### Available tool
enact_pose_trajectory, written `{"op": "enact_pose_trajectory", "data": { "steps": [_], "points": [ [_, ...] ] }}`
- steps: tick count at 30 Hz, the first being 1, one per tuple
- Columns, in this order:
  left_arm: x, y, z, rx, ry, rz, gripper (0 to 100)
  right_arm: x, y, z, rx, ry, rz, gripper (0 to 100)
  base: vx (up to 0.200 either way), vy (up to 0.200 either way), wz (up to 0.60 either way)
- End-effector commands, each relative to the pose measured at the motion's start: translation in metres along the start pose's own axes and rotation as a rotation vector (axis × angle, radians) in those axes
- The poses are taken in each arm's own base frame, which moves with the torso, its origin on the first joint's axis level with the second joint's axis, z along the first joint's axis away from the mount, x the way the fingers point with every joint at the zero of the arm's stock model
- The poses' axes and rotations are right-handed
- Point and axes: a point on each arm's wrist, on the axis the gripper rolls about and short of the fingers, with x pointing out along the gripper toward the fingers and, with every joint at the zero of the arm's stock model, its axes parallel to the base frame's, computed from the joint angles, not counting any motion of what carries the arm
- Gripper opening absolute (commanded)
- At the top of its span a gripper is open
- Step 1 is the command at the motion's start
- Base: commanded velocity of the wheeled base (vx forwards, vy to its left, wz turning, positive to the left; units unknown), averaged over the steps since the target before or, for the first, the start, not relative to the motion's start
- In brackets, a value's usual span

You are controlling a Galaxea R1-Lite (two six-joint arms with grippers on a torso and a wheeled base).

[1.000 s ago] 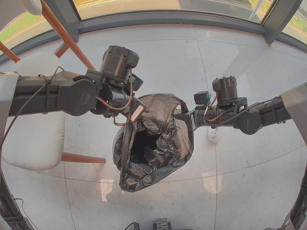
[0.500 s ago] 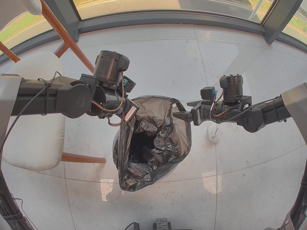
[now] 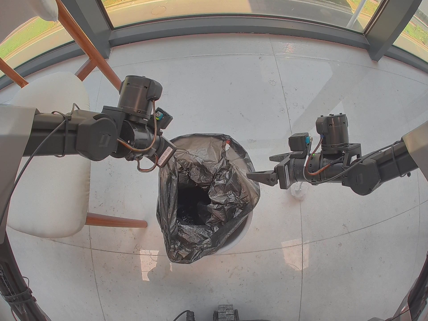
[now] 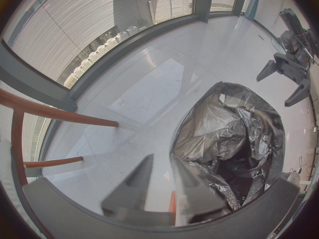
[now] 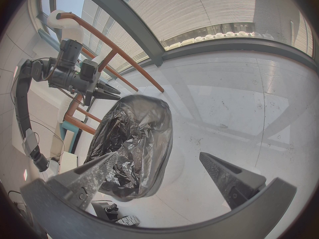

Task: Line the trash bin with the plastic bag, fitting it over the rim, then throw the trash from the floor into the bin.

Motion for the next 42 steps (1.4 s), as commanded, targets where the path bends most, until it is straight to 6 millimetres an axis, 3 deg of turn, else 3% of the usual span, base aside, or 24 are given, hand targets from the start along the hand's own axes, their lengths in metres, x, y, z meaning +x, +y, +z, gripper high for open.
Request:
{"op": "enact_pose_trajectory", "data": {
  "steps": [1,7,10,14,16,21,26,30,38,42],
  "points": [
    [0.009,0.003,-0.005,-0.007,0.009,0.001,100,-0.008,-0.003,0.0,0.006,-0.003,-0.014,100,0.0,0.0,0.0],
    [0.0,-0.007,-0.016,0.004,0.025,-0.054,100,-0.011,-0.01,-0.004,0.007,-0.03,-0.037,100,0.0,0.0,0.0],
    [-0.021,-0.019,-0.021,0.015,0.027,-0.091,100,-0.013,-0.009,-0.01,0.009,-0.025,-0.036,100,0.0,0.0,0.0],
    [-0.055,-0.047,-0.045,0.009,0.073,-0.17,100,-0.017,-0.005,-0.019,0.016,-0.011,-0.035,100,0.0,0.0,0.0],
    [-0.062,-0.055,-0.056,0.002,0.102,-0.191,100,-0.018,-0.005,-0.022,0.018,-0.007,-0.034,100,0.0,0.0,0.0],
    [-0.063,-0.06,-0.075,0.004,0.158,-0.201,100,-0.025,0.008,-0.033,0.045,0.034,-0.012,100,0.0,0.0,0.0],
    [-0.063,-0.059,-0.072,-0.076,0.163,-0.173,100,-0.019,0.043,-0.033,0.216,0.092,0.05,100,0.0,0.0,0.0],
    [-0.063,-0.059,-0.073,-0.142,0.178,-0.168,100,-0.009,0.069,-0.018,0.383,0.18,0.024,100,0.0,0.0,0.0],
    [-0.057,-0.06,-0.073,-0.206,0.189,-0.16,100,-0.008,0.1,0.019,0.569,0.442,-0.1,100,0.0,0.0,0.0],
    [-0.051,-0.06,-0.071,-0.207,0.194,-0.14,100,0.014,0.112,0.023,0.599,0.514,-0.112,100,0.0,0.0,0.0]
  ]
}}
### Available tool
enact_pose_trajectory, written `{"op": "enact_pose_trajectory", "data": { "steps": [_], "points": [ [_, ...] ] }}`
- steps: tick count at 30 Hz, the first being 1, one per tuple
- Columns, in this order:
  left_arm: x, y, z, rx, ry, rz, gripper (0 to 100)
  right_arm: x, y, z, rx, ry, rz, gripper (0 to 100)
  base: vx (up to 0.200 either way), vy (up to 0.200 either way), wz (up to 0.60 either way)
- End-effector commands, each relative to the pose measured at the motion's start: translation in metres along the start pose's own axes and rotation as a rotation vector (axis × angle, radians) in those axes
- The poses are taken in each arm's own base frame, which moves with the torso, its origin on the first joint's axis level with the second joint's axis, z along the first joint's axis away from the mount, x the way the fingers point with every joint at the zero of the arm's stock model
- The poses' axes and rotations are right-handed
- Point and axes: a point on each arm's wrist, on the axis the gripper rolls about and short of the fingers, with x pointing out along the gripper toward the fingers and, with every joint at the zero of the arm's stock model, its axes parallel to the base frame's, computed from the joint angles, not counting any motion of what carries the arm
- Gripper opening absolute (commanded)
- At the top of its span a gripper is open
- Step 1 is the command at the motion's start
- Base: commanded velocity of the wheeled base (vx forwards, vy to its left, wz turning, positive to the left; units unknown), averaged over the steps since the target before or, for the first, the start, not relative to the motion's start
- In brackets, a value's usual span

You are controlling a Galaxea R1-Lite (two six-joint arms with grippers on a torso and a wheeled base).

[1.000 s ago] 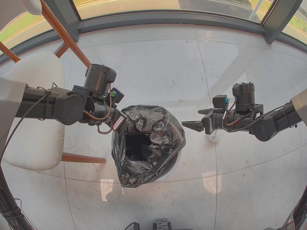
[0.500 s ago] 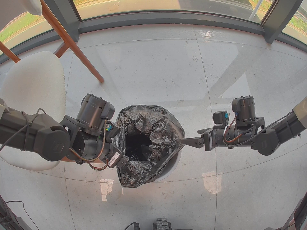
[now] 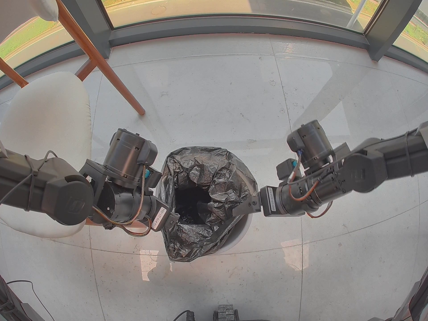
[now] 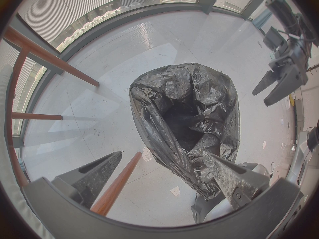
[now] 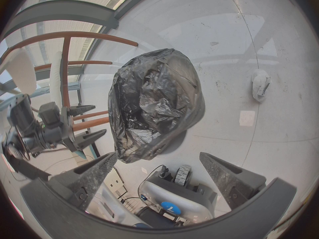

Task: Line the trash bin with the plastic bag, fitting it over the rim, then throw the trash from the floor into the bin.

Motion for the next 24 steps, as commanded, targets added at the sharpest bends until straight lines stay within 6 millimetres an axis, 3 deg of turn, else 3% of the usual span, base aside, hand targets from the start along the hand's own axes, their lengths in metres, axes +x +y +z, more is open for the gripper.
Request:
{"op": "enact_pose_trajectory", "data": {
  "steps": [1,11,24],
  "points": [
    [0.011,0.0,0.006,-0.038,0.007,0.022,100,0.019,0.048,0.013,0.067,0.059,-0.048,100,0.0,0.0,0.0],
    [0.034,-0.003,0.015,-0.036,0.024,0.07,100,0.058,0.052,-0.006,0.055,0.094,-0.184,100,0.0,0.0,0.0],
    [0.044,-0.001,0.016,-0.037,0.038,0.096,100,0.069,0.046,-0.005,0.059,0.094,-0.208,100,0.0,0.0,0.0]
  ]
}}
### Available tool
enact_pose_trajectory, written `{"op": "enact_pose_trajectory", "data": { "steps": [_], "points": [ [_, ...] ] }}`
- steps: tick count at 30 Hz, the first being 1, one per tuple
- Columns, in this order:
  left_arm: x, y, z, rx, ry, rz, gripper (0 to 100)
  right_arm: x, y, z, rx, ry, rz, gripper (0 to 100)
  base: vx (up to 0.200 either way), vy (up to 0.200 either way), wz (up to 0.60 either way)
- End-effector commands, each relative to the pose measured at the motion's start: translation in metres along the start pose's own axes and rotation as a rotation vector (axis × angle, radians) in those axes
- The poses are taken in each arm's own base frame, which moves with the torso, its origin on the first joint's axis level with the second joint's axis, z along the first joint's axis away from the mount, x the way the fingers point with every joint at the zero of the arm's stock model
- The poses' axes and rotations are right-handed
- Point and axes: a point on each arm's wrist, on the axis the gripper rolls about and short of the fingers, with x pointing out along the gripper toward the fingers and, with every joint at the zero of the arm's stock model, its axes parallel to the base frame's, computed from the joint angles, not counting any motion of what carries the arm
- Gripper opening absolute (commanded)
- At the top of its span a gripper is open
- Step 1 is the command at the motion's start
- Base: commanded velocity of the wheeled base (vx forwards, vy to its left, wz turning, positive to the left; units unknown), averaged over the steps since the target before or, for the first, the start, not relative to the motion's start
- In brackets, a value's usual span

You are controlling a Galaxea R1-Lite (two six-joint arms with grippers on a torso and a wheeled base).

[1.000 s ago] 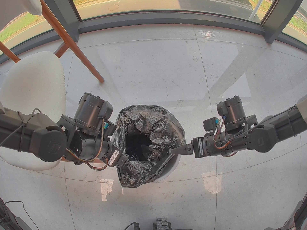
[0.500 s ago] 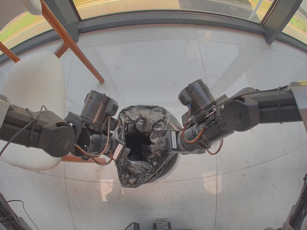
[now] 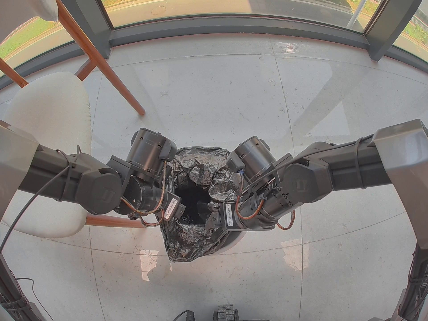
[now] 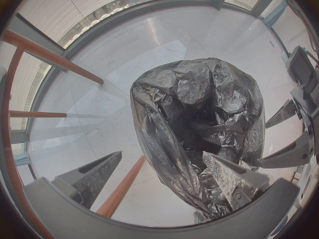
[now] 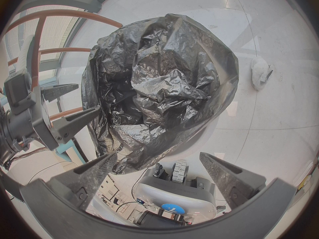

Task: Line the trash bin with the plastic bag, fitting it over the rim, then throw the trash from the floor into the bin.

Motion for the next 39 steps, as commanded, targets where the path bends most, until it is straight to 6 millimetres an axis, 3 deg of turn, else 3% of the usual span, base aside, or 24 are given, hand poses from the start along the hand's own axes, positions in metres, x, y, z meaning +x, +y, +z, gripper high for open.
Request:
{"op": "enact_pose_trajectory", "data": {
  "steps": [1,11,12,17,27,28,39],
  "points": [
    [0.005,0.002,-0.001,-0.002,0.013,0.014,100,0.009,-0.002,0.001,0.004,0.009,-0.008,100,0.0,0.0,0.0],
    [0.007,0.006,0.001,-0.01,0.007,0.022,100,0.03,-0.003,0.01,0.012,-0.006,-0.034,100,0.0,0.0,0.0],
    [0.007,0.006,0.001,-0.01,0.007,0.022,100,0.031,-0.003,0.01,0.013,-0.004,-0.035,0,0.0,0.0,0.0],
    [0.01,0.005,0.0,-0.008,0.015,0.022,100,0.036,-0.004,0.013,0.016,-0.013,-0.045,0,0.0,0.0,0.0],
    [0.025,-0.002,-0.001,0.002,0.039,0.015,100,0.019,-0.001,0.017,0.01,-0.042,-0.028,0,0.0,0.0,0.0],
    [0.026,-0.002,-0.001,0.003,0.042,0.015,0,0.019,-0.001,0.017,0.012,-0.042,-0.028,0,0.0,0.0,0.0],
    [0.025,-0.002,-0.004,0.003,0.05,0.018,0,0.001,0.001,0.017,0.01,-0.062,-0.014,0,0.0,0.0,0.0]
  ]
}}
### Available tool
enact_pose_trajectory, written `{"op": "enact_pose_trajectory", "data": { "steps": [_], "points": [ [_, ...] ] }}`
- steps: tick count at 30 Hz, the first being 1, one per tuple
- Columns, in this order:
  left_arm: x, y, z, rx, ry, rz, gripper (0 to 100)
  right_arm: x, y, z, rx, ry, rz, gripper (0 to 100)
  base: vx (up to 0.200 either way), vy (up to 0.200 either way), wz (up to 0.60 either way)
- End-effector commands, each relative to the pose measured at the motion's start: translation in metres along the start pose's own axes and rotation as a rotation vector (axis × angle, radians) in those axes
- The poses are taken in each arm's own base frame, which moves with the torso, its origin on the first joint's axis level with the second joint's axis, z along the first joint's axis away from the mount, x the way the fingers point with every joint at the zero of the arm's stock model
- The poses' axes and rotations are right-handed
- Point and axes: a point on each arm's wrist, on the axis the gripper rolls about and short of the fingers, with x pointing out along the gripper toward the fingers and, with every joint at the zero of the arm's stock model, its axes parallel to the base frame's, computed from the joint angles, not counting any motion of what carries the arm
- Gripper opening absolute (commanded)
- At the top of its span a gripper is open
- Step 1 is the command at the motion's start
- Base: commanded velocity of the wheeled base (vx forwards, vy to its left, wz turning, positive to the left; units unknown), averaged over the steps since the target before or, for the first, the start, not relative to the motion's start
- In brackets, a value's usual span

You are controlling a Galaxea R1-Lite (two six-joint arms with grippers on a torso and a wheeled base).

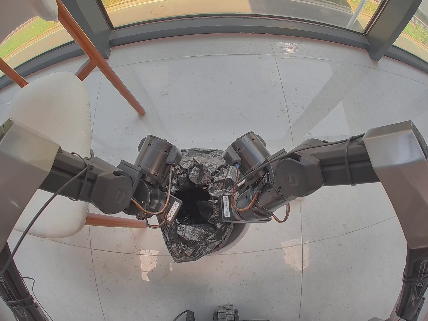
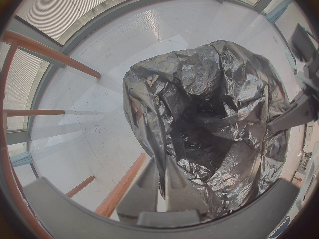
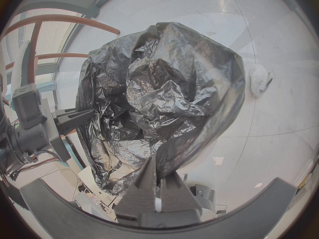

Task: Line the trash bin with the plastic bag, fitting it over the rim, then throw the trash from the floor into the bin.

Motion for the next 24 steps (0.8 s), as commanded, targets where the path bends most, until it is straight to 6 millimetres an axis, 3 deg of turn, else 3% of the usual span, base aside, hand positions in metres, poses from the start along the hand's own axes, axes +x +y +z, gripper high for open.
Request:
{"op": "enact_pose_trajectory", "data": {
  "steps": [1,5,10,20,21,24],
  "points": [
    [-0.001,0.001,-0.004,0.003,0.011,0.002,0,-0.015,-0.001,-0.001,0.002,-0.01,0.007,0,0.0,0.0,0.0],
    [-0.015,0.01,-0.012,-0.004,0.011,0.011,0,-0.021,-0.009,-0.013,0.001,0.024,-0.016,0,0.0,0.0,0.0],
    [-0.023,0.018,-0.032,-0.002,0.054,0.019,0,-0.008,-0.035,-0.037,0.021,0.123,-0.098,0,0.0,0.0,0.0],
    [-0.024,0.015,-0.034,0.01,0.06,0.012,0,-0.008,-0.049,-0.033,0.044,0.115,-0.127,0,0.0,0.0,0.0],
    [-0.024,0.015,-0.035,0.012,0.063,0.01,0,-0.009,-0.049,-0.033,0.044,0.114,-0.126,100,0.0,0.0,0.0],
    [-0.024,0.015,-0.037,0.018,0.067,0.009,0,-0.021,-0.046,-0.031,0.049,0.089,-0.108,100,0.0,0.0,0.0]
  ]
}}
